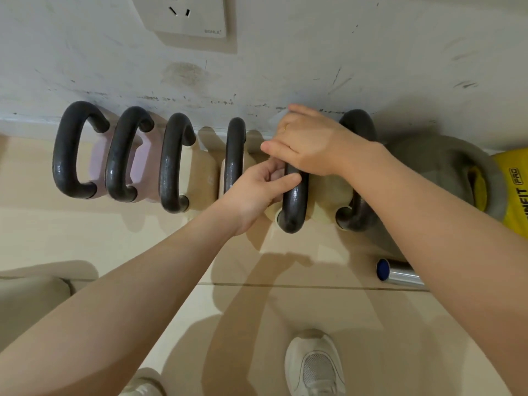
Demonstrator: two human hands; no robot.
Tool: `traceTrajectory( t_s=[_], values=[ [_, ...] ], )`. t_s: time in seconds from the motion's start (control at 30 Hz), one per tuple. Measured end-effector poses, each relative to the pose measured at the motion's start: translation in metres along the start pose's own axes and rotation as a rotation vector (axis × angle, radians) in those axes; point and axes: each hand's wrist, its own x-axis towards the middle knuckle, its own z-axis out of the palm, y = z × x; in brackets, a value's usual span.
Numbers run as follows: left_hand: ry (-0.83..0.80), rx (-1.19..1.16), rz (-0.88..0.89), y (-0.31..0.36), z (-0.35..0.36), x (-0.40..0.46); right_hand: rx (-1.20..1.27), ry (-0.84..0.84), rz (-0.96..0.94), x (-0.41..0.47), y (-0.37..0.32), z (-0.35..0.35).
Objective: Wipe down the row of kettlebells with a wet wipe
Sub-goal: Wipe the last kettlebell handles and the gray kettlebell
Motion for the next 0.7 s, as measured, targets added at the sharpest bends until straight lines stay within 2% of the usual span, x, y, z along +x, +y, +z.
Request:
traceTrajectory(
  t_s=[0.13, 0.23, 0.33, 0.4, 0.43, 0.57, 0.6, 0.7],
  values=[
    [-0.012, -0.117, -0.068, -0.001, 0.005, -0.002, -0.076, 0.108, 0.065, -0.005, -0.012, 0.014],
    [-0.020, -0.178, -0.119, -0.007, 0.002, -0.014, -0.182, 0.207, -0.051, -0.021, -0.021, 0.030],
    [0.068, -0.364, -0.173, -0.010, -0.002, -0.022, -0.163, 0.204, -0.065, -0.024, -0.013, 0.025],
    [0.118, -0.483, -0.167, -0.008, -0.004, -0.025, -0.205, 0.264, -0.021, -0.026, -0.023, 0.024],
    [0.136, -0.519, -0.168, -0.004, -0.004, -0.026, -0.282, 0.264, -0.008, -0.029, -0.033, 0.030],
    [0.139, -0.438, -0.207, 0.008, -0.009, -0.030, -0.588, -0.085, -0.040, -0.054, -0.063, 0.067],
    [0.128, -0.404, -0.217, 0.011, -0.009, -0.031, -0.678, -0.111, -0.066, -0.056, -0.063, 0.071],
    [0.130, -0.363, -0.228, 0.015, -0.007, -0.035, -0.863, 0.027, -0.145, -0.055, -0.060, 0.071]
  ],
)
